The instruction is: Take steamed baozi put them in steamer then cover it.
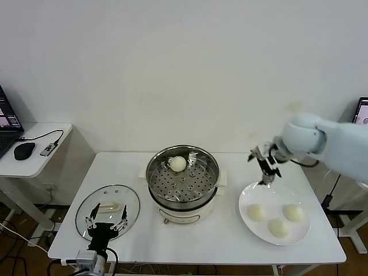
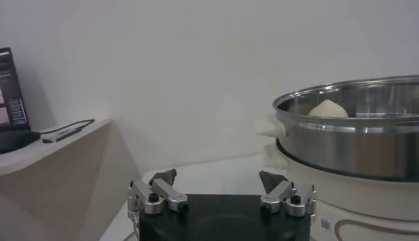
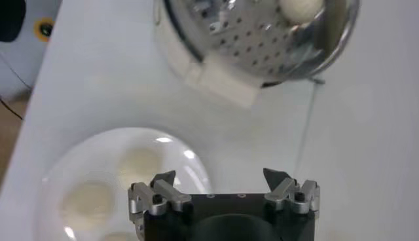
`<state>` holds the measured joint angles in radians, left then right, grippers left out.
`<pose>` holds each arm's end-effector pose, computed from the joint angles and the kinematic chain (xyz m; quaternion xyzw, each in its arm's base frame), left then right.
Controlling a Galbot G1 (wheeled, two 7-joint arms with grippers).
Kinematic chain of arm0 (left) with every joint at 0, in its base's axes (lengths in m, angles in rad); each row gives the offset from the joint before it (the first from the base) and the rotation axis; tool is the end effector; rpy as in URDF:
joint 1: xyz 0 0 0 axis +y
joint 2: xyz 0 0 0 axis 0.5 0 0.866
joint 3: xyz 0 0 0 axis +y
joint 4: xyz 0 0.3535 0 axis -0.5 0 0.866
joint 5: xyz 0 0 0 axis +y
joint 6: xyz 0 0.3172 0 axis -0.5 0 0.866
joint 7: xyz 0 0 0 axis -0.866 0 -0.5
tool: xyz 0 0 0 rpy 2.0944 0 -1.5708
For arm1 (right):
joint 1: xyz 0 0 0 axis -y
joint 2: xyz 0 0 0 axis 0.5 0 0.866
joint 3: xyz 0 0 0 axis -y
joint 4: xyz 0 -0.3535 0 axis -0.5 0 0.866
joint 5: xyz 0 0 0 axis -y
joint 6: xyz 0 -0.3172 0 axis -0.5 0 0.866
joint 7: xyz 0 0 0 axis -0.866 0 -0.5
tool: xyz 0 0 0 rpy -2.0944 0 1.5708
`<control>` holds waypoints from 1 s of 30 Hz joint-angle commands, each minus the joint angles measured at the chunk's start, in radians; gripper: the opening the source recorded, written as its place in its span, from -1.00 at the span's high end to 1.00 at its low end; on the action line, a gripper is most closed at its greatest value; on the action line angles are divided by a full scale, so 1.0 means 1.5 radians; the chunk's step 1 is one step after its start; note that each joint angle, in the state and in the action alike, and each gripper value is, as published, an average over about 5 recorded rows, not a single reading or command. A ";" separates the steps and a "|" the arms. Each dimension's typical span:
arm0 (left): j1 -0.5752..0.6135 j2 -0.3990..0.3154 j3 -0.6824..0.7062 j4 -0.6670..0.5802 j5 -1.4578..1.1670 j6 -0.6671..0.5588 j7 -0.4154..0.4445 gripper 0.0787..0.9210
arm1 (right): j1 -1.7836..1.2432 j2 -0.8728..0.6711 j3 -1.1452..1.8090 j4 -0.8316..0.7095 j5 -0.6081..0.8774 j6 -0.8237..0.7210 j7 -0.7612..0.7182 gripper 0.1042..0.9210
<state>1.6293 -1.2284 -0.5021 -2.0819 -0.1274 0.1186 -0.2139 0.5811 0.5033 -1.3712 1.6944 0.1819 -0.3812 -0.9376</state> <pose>0.1272 0.0610 -0.3098 0.0156 -0.9913 -0.0929 0.0922 0.4181 -0.1315 -0.0763 0.4890 -0.5421 0.5900 0.3448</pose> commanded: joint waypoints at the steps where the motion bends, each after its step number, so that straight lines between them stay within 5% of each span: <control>1: 0.001 0.000 -0.001 -0.002 0.003 0.003 0.000 -0.77 | -0.212 -0.074 0.136 -0.002 -0.078 -0.016 -0.006 -0.76; 30: 0.005 -0.004 -0.012 -0.001 0.008 0.002 -0.001 -0.77 | -0.453 0.060 0.326 -0.179 -0.157 0.046 0.013 -0.76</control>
<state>1.6360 -1.2351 -0.5185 -2.0850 -0.1164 0.1212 -0.2151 -0.0296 0.5341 -0.9372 1.4866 -0.0358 -0.3268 -0.9210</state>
